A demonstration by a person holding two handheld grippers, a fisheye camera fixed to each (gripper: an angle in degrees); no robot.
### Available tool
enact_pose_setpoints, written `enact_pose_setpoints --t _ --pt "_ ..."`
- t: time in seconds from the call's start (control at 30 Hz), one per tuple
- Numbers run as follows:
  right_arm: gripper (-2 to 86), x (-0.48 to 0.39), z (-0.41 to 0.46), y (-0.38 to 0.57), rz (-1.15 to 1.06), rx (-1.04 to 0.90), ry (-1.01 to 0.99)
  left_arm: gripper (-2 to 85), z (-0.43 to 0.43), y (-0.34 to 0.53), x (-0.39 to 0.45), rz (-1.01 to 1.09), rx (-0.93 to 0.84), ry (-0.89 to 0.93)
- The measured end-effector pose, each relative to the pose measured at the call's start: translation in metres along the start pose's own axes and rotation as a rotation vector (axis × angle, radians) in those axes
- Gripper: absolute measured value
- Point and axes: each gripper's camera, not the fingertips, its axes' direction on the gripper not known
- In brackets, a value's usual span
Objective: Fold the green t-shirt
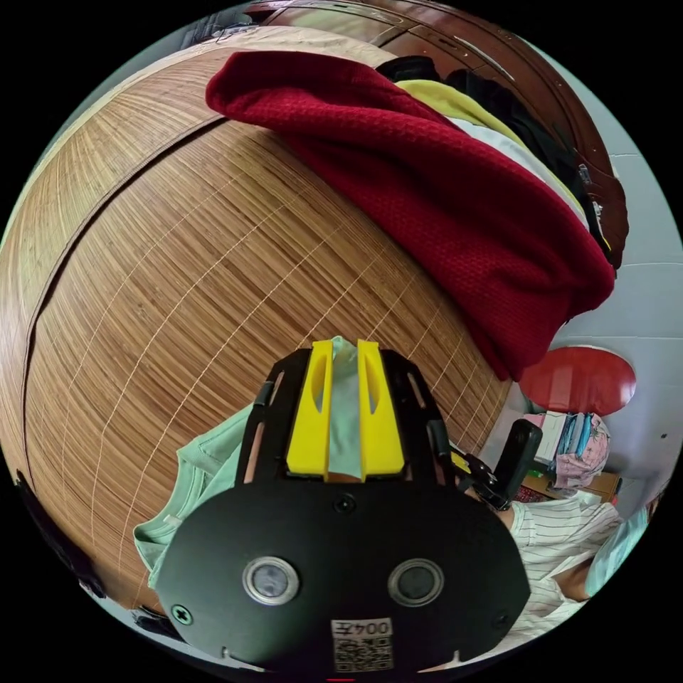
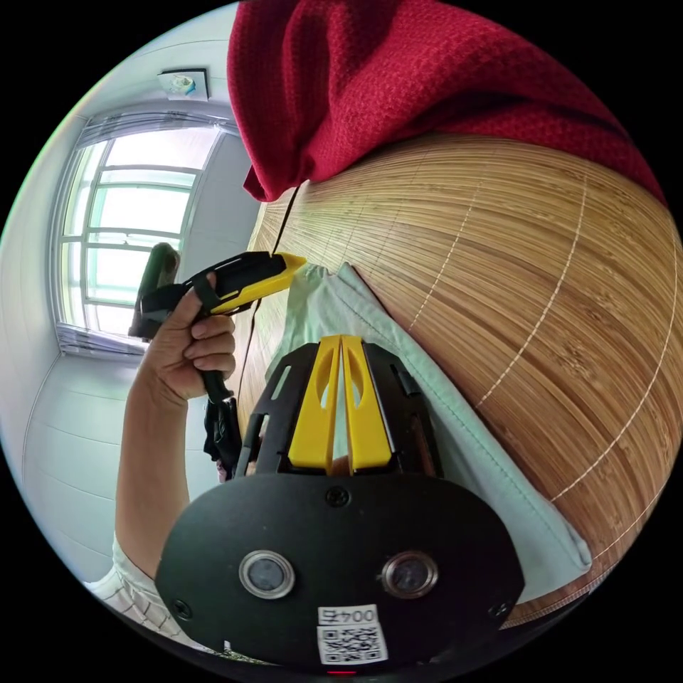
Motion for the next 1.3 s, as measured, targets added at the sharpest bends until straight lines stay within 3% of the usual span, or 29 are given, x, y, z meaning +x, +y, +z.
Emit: enact_pose_setpoints --t 0.63,0.83,0.93,1.07,1.3 --pt "-0.7 -0.067 0.029 0.072 -0.006 0.005 0.004 0.5 0.01 0.019 -0.009 -0.025 0.07 -0.005" --pt "-0.7 -0.1 0.048 0.102 -0.019 0.014 0.008 0.3 -0.046 0.082 -0.003 0.028 0.375 0.07" --pt "-0.7 -0.125 0.051 0.12 -0.066 0.078 0.011 0.4 -0.068 0.149 0.0 0.057 0.544 0.08" --pt "-0.4 -0.198 0.071 0.154 -0.339 0.081 0.074 0.5 -0.087 0.287 0.013 0.006 0.686 -0.099" --pt "4.0 -0.306 0.116 0.244 -0.758 -0.105 0.287 0.5 -0.075 0.546 0.028 -0.268 0.511 -0.461"
